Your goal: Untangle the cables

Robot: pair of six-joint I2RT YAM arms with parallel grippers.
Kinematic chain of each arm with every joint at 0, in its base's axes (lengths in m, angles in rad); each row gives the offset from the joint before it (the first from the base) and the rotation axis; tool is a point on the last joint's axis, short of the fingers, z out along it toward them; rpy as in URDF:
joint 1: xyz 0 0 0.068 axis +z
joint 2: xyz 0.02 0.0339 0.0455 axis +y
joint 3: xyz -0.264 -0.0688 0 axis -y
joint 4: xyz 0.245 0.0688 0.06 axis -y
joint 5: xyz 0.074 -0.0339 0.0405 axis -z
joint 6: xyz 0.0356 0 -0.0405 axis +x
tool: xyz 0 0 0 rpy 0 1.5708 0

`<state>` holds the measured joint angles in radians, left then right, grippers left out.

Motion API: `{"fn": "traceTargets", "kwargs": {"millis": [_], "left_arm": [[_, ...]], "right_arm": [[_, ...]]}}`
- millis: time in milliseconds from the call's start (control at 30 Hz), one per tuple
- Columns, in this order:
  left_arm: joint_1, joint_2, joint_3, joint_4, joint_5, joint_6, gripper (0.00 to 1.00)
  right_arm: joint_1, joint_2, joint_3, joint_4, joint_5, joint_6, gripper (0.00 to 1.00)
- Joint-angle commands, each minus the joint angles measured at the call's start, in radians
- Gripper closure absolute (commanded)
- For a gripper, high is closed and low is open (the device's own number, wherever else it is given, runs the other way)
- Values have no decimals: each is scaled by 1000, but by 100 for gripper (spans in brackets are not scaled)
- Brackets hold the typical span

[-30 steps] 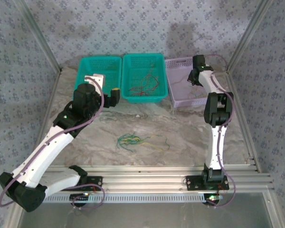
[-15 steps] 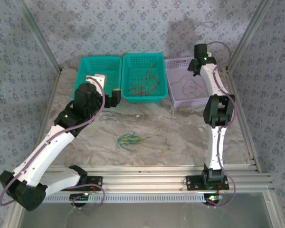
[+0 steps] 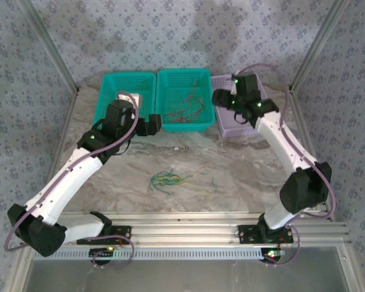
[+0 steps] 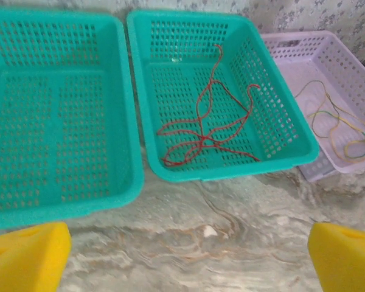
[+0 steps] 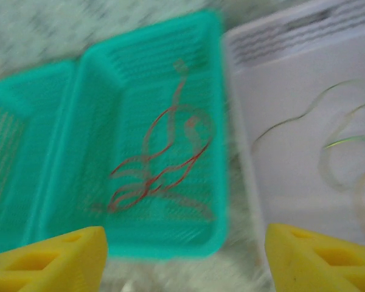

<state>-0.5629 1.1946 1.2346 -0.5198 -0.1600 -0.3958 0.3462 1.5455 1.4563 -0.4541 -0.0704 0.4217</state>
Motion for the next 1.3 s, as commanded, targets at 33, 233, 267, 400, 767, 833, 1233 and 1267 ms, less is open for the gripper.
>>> {"fn": "traceTargets", "kwargs": {"millis": [33, 233, 267, 400, 767, 833, 1233, 1267], "left_arm": [[7, -19, -68, -116, 94, -165, 0], [7, -70, -205, -233, 167, -233, 3], [7, -91, -232, -240, 178, -242, 3], [6, -155, -325, -251, 241, -290, 3], [4, -172, -480, -215, 319, -348, 2], [3, -158, -489, -205, 309, -343, 2], [-1, 3, -514, -29, 285, -323, 5], [-1, 12, -514, -18, 284, -321, 7]], "right_arm": [[52, -66, -183, 0, -196, -15, 30], [120, -189, -401, -72, -247, -54, 30], [136, -213, -433, -83, -248, -57, 30], [200, -296, -563, -84, -275, -57, 30], [323, -343, -726, -128, -178, -48, 30], [324, -347, -728, -132, -141, -48, 30], [329, -289, -727, -54, -71, -54, 33], [330, -279, -728, -43, -79, -54, 34]]}}
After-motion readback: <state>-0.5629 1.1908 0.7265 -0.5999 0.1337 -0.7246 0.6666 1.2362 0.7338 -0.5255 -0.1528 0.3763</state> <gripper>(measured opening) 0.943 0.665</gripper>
